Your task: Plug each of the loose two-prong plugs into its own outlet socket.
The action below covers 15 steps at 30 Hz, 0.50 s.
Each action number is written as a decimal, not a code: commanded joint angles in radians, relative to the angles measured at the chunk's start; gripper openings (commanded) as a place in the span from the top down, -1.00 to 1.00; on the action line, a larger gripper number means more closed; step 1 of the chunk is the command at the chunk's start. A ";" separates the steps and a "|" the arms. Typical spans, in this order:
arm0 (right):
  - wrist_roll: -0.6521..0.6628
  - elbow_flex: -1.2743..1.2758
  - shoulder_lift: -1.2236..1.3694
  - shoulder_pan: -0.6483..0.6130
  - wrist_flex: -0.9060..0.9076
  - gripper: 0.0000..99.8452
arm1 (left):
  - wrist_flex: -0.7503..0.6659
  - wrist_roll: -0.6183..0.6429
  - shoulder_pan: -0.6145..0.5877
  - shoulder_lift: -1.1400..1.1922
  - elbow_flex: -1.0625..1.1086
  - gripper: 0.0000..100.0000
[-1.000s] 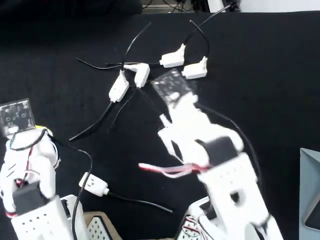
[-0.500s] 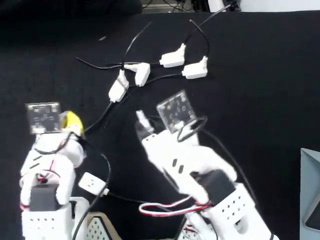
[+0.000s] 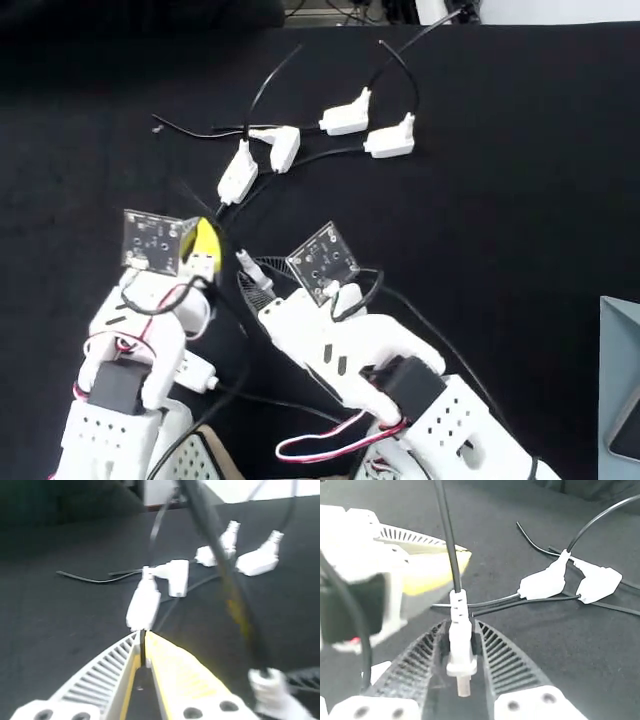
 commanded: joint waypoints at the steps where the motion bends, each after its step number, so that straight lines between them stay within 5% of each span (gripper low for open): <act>1: -0.002 0.001 -0.016 -0.012 -0.014 0.98 | -0.018 -0.068 0.071 -0.009 -0.007 0.93; 15: 0.000 0.044 -0.016 -0.011 0.028 0.98 | -0.015 -0.249 0.240 -0.009 -0.002 0.93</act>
